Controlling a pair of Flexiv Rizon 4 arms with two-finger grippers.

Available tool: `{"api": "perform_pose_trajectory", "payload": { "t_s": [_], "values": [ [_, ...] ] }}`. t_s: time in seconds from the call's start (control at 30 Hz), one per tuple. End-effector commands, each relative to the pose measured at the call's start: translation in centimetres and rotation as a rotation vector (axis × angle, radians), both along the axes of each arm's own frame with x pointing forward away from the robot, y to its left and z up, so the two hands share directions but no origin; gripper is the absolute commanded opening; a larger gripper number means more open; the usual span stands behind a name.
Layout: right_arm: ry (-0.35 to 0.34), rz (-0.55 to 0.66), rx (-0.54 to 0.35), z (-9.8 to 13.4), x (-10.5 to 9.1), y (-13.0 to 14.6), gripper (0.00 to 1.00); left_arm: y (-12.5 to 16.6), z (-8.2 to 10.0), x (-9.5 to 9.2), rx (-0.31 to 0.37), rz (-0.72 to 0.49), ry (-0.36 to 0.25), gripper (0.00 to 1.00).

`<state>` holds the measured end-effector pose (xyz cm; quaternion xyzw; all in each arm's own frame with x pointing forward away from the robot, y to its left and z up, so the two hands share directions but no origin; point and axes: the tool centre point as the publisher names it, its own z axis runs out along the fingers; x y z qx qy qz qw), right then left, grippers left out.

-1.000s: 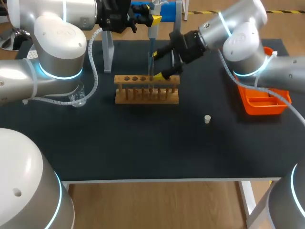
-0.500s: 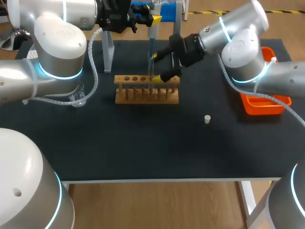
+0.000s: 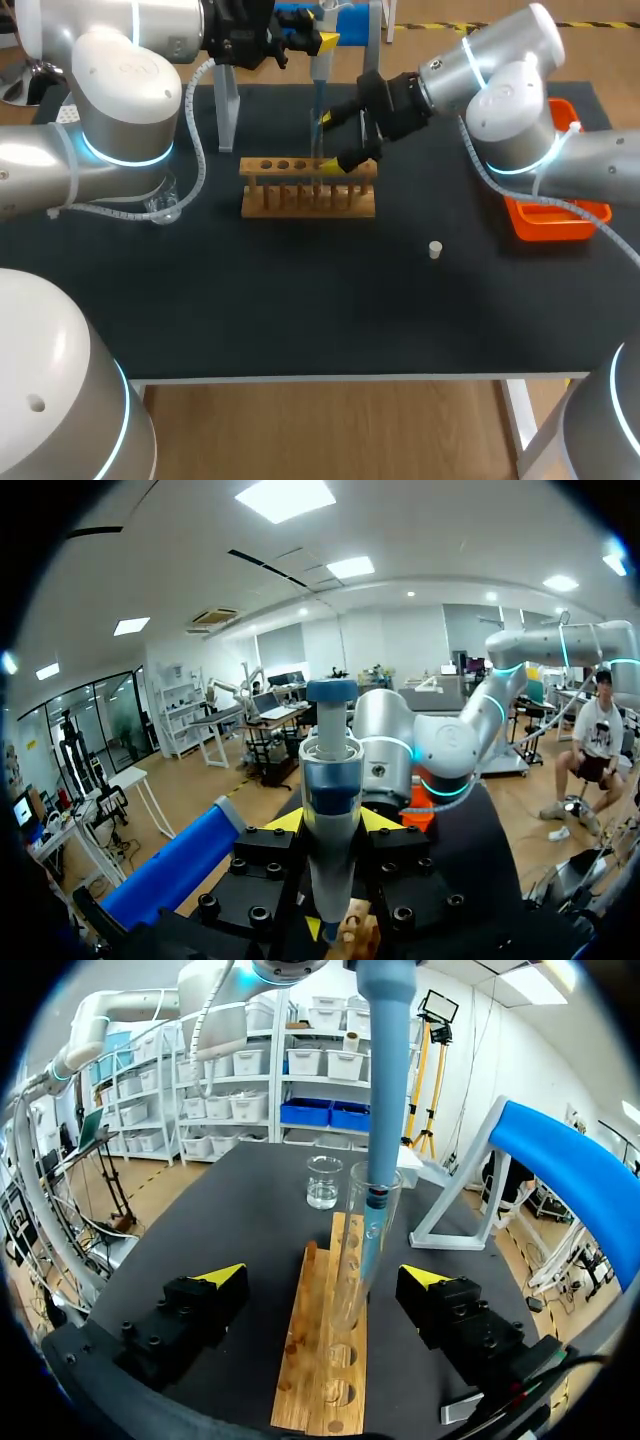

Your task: Invert the test tube, pick up the pipette, mount the tip to pipette, aspirate from beaker and dispense into the tube, eject the tip, return the pipette, and cap with the stopper.

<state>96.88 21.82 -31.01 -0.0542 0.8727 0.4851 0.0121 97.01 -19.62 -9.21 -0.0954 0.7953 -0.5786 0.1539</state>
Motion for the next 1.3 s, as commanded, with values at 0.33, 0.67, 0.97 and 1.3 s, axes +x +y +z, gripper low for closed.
{"api": "perform_pose_trajectory", "payload": {
  "t_s": [0.33, 0.67, 0.97, 1.3],
  "values": [
    [0.000, 0.001, 0.000, -0.06, 0.05, -0.02, 1.00, 0.08, 0.07, 0.04, 0.001, -0.003, 0.001, 0.00],
    [0.000, 0.001, 0.000, -0.06, 0.05, -0.02, 1.00, 0.08, 0.07, 0.04, 0.001, -0.003, 0.001, 0.00],
    [0.000, 0.001, 0.000, -0.06, 0.05, -0.02, 1.00, 0.09, 0.10, 0.03, 0.001, -0.002, 0.000, 0.00],
    [0.000, 0.001, 0.000, -0.06, 0.05, -0.02, 1.00, 0.10, 0.75, 0.00, -0.002, -0.002, -0.009, 0.00]
  ]
}}
